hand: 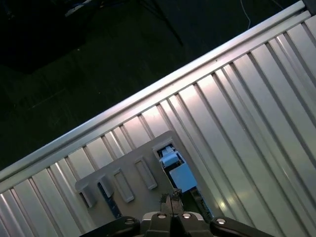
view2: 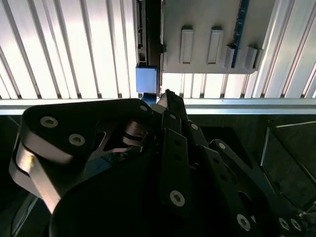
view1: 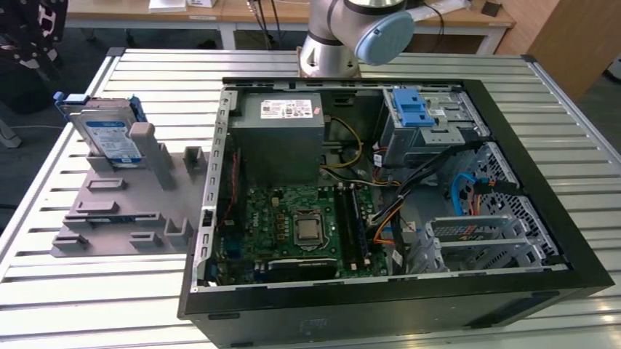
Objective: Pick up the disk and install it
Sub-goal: 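Pick up the disk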
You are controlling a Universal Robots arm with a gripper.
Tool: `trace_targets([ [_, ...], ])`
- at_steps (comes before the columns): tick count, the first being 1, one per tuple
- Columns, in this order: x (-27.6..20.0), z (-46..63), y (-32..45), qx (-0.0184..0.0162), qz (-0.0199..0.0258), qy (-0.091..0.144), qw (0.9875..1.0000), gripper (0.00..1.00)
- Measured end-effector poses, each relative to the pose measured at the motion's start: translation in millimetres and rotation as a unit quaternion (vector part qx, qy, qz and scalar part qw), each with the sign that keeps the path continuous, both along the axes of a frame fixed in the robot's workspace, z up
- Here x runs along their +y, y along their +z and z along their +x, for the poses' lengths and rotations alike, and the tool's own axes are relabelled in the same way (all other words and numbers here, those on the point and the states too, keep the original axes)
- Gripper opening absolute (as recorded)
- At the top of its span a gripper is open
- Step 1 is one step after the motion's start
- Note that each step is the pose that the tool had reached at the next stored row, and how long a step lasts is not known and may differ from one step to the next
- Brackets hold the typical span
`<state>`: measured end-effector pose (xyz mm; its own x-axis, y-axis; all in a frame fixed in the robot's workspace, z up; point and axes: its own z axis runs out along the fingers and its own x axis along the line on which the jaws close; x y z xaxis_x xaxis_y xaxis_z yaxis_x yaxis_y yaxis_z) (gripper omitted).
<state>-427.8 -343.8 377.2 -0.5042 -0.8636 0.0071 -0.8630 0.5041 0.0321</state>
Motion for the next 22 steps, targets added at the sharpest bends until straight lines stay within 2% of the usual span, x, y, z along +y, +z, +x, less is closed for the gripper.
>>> trace_targets([
  [6, 0.0, 0.0, 0.0, -0.0001, -0.0001, 0.029, 0.9996, 0.11],
  [11, 0.0, 0.0, -0.1, -0.0001, -0.0001, 0.057, 0.9984, 0.11],
  [15, 0.0, 0.0, -0.2, -0.0001, -0.0001, 0.082, 0.9966, 0.11],
  [19, 0.0, 0.0, -0.2, -0.0001, -0.0001, 0.108, 0.9941, 0.11],
  [22, 0.0, 0.0, -0.3, -0.0001, -0.0001, 0.128, 0.9917, 0.11],
])
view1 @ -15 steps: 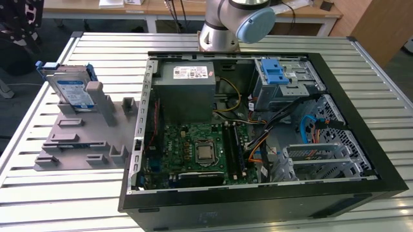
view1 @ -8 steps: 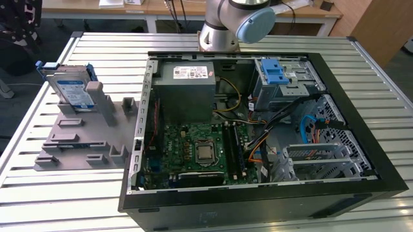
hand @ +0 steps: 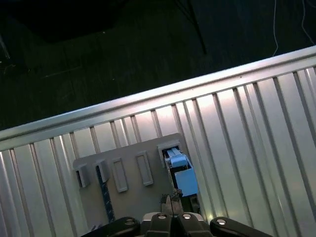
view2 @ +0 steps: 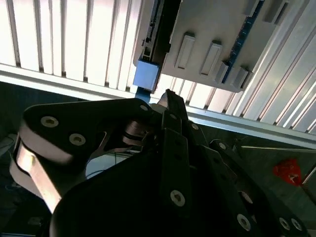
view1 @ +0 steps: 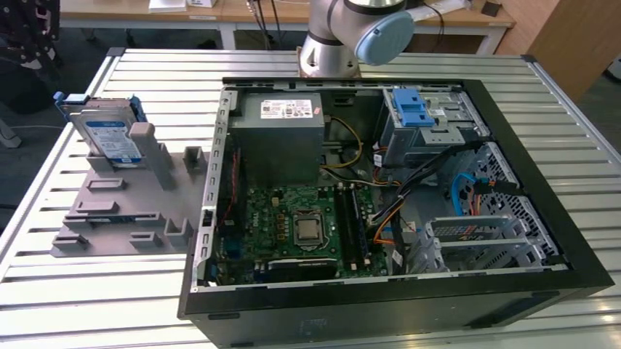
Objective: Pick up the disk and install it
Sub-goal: 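Pick up the disk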
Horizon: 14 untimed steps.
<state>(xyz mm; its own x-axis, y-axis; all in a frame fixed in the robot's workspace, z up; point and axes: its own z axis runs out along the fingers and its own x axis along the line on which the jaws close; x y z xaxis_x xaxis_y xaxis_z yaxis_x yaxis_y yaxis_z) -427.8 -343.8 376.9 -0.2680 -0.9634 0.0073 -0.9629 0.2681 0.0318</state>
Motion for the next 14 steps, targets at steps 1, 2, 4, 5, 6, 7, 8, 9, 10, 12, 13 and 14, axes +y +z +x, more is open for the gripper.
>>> trace_targets([
  [1, 0.0, 0.0, 0.0, 0.0, 0.0, 0.007, 1.0, 0.11],
  [2, 0.0, 0.0, 0.0, 0.0, 0.0, 0.013, 0.9999, 0.11],
  [4, 0.0, 0.0, 0.0, 0.0, 0.0, 0.027, 0.9996, 0.11],
  [5, 0.0, 0.0, 0.0, -0.0001, 0.0, 0.033, 0.9994, 0.11],
  [6, 0.0, 0.0, 0.0, -0.0002, 0.0, 0.04, 0.9992, 0.11],
  [7, 0.0, 0.0, -0.1, -0.0004, 0.0, 0.047, 0.9989, 0.11],
  [8, 0.0, 0.0, -0.1, -0.0006, -0.0001, 0.054, 0.9985, 0.11],
  [9, 0.0, 0.0, -0.1, -0.0009, 0.0, 0.061, 0.9982, 0.11],
  [10, 0.0, 0.0, -0.1, -0.0011, 0.0001, 0.067, 0.9978, 0.11],
  [12, 0.0, 0.0, -0.1, -0.0013, 0.0003, 0.078, 0.997, 0.11],
  [13, 0.0, 0.0, -0.1, -0.0014, 0.0004, 0.084, 0.9965, 0.11],
  [14, 0.0, 0.0, -0.1, -0.0014, 0.0004, 0.09, 0.9959, 0.11],
])
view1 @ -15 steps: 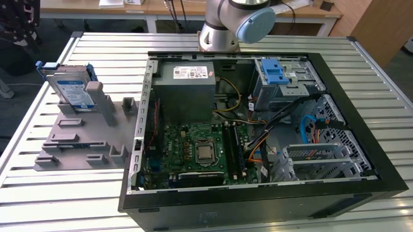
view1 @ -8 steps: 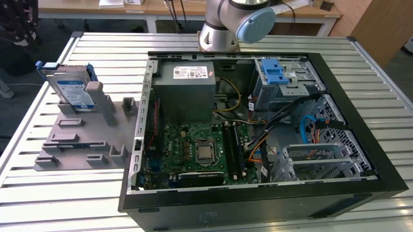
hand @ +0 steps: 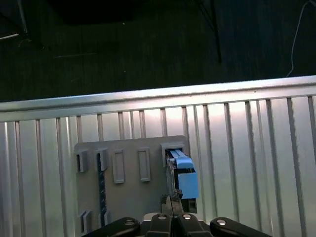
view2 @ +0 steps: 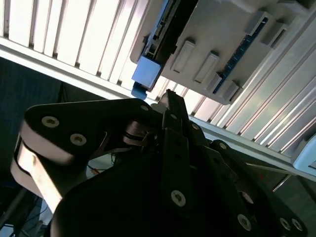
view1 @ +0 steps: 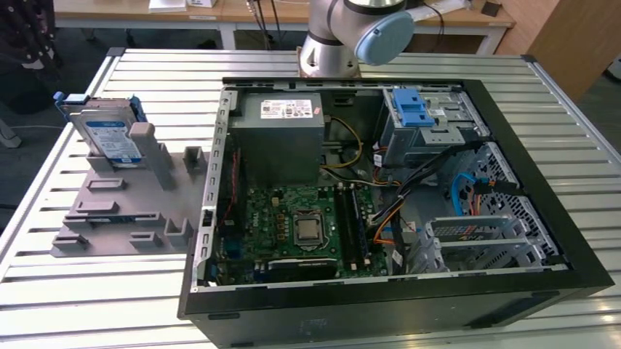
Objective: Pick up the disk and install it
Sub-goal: 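Pick up the disk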
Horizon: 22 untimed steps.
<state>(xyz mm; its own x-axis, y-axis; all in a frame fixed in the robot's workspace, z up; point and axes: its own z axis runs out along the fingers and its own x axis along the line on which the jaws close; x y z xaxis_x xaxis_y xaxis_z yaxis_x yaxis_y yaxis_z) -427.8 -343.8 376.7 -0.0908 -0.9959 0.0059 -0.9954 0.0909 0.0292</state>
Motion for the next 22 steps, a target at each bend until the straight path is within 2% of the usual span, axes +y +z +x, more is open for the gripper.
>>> trace_targets([
  [5, 0.9, 0.1, -0.5, -0.0001, 0.0, 0.028, 0.9996, 0.11],
  [7, 1.7, 0.4, -0.7, -0.0001, 0.0004, 0.03, 0.9996, 0.23],
  [8, 1.8, 0.3, -0.8, 0.0, 0.0014, 0.03, 0.9996, 0.23],
  [10, 1.9, 0.4, -0.9, -0.0001, 0.0026, 0.03, 0.9996, 0.35],
  [11, 2.0, 0.4, -1.5, -0.0009, 0.0027, 0.03, 0.9996, 0.35],
  [13, 2.3, 0.4, -3.0, -0.0025, 0.0028, 0.028, 0.9996, 0.47],
  [14, 2.5, 0.5, -3.6, -0.0026, 0.003, 0.025, 0.9997, 0.47],
  [16, 3.2, 0.4, -4.8, -0.0025, 0.0032, 0.02, 0.9998, 0.58],
  [17, 4.2, 0.3, -5.9, -0.0026, 0.0032, 0.018, 0.9998, 0.58],
  [18, 5.3, 0.4, -7.0, -0.0026, 0.0032, 0.018, 0.9998, 0.65],
  [22, 8.2, 0.4, -12.7, -0.0025, 0.0032, 0.016, 0.9999, 0.65],
])
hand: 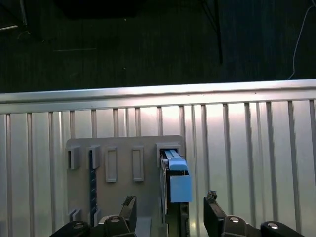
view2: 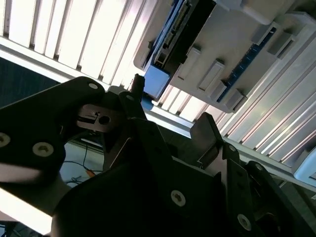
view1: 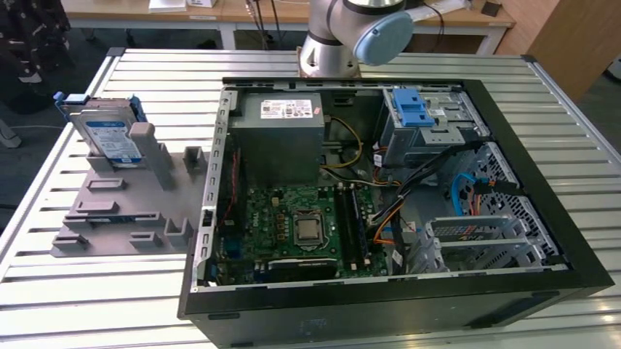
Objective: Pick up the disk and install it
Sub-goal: 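Pick up the disk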
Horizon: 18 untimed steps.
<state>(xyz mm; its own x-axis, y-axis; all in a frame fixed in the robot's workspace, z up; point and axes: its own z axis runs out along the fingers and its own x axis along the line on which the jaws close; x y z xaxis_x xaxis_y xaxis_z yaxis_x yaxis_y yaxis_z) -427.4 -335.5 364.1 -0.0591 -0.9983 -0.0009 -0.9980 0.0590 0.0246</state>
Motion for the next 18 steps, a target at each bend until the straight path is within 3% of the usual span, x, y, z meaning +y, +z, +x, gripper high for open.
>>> trace_targets([
  [11, 3.9, 0.0, -11.5, -0.0019, 0.0, 0.001, 1.0, 0.65],
  [14, 4.9, -0.2, -14.5, -0.0046, 0.0001, 0.001, 1.0, 0.65],
  [18, 5.3, -0.8, -19.0, -0.0051, 0.0, 0.001, 1.0, 0.65],
])
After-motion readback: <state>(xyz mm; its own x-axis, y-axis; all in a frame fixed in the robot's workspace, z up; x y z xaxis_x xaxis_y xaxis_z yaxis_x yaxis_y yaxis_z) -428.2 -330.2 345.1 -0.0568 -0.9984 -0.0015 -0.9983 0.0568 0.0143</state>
